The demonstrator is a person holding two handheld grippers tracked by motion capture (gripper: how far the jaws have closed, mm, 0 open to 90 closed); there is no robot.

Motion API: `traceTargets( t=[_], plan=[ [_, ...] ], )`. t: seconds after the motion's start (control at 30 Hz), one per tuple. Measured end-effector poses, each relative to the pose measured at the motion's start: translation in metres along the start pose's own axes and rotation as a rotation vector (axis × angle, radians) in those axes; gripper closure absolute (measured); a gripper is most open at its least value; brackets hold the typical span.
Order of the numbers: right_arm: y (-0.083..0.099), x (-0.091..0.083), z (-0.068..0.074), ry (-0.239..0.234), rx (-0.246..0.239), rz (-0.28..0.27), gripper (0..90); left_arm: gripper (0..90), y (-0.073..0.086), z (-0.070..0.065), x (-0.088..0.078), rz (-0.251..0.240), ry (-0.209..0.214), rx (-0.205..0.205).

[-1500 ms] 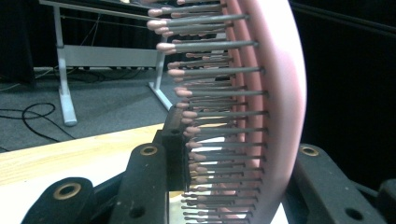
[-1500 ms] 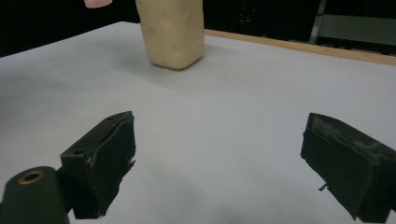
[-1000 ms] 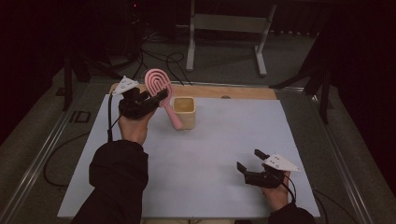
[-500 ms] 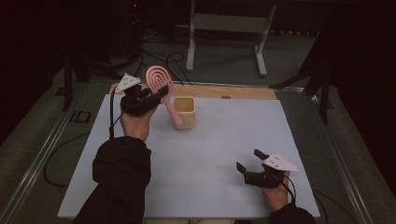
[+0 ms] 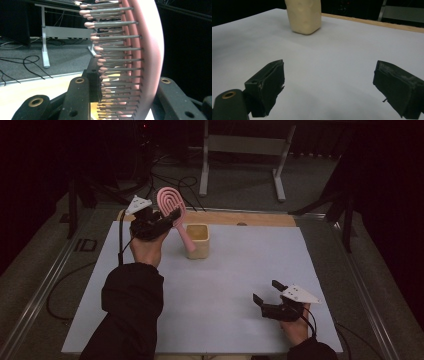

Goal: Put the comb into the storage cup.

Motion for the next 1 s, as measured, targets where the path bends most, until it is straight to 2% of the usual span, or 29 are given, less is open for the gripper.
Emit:
traceTargets(
  t=[0.57, 1.0],
  plan=[
    [0.000, 0.000, 0.000, -0.001, -0.001, 0.001, 10.2, 64.4, -0.008, 0.003, 0.006, -0.005, -0.036, -0.003],
    [0.000, 0.000, 0.000, -0.003, 0.002, 0.005, 10.2, 64.4, -0.016, 0.004, 0.011, -0.004, -0.055, 0.017]
  ],
)
Point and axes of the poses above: each handheld gripper's, and its own axes: x roughly forward along the jaws, y roughly out of its underside, z roughly to its left, the point moved 1 cm from there along x, roughly forward along the jaws, and after that the axes turned 6 degrees about x, right-handed, at the moved point
